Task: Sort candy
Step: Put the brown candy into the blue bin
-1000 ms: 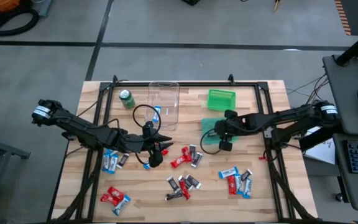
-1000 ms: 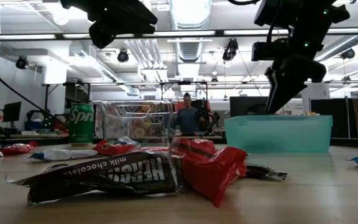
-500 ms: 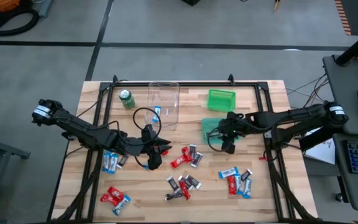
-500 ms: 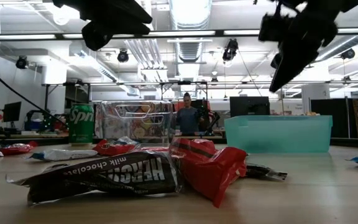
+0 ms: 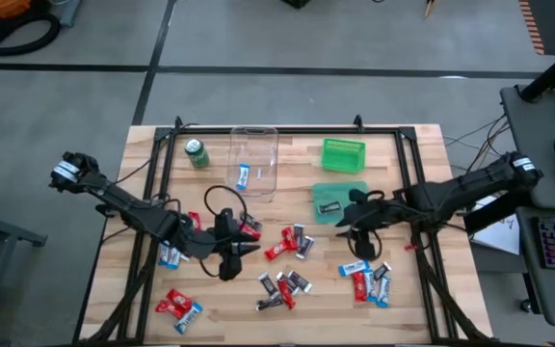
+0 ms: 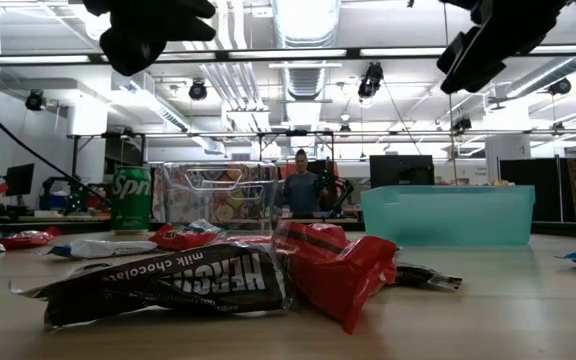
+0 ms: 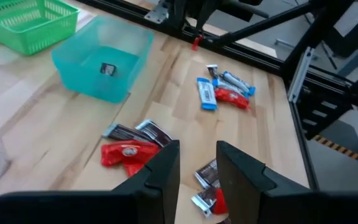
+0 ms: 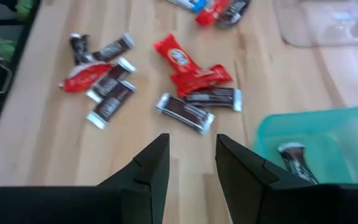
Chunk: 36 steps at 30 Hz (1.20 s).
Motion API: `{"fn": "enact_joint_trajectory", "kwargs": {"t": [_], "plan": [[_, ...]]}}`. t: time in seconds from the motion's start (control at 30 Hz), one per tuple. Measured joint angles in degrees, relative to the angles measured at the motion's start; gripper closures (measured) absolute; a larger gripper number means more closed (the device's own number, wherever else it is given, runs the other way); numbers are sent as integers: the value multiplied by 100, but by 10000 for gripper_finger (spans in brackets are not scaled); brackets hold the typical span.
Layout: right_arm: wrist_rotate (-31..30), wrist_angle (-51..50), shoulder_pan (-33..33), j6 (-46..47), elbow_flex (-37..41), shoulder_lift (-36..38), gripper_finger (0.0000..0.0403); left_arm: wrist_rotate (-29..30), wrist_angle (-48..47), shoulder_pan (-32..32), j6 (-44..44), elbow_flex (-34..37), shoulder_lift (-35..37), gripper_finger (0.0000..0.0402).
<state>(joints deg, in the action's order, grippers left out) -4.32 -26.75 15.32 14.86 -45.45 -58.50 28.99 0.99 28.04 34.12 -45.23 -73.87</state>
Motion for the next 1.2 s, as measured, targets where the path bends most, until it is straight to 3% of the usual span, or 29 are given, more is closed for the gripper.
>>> {"fn": "enact_joint_trajectory", "kwargs": {"t": [0.23, 0.4, 0.5, 0.57, 0.67, 0.77, 1.2], "plan": [[-15, 87, 297, 123, 0, -141, 284, -4, -162, 179, 236, 0, 0, 314], [-19, 156, 382, 127, 0, -203, 284, -210, -535, 272, 1013, 0, 0, 314], [-19, 194, 392, 128, 0, -207, 284, -966, -1169, 337, 2277, 0, 3, 315], [-19, 207, 392, 127, 0, -205, 284, -1553, -2069, 471, 3454, 0, 4, 318], [-20, 212, 392, 126, 0, -206, 284, -1901, -3602, 802, 5079, 0, -70, 326], [-22, 221, 392, 117, 0, -209, 284, -2157, -4300, 1009, 5973, 7, -111, 330], [-24, 219, 392, 109, 9, -212, 284, -2111, -5265, 1060, 6105, 4, -322, 305]]}}
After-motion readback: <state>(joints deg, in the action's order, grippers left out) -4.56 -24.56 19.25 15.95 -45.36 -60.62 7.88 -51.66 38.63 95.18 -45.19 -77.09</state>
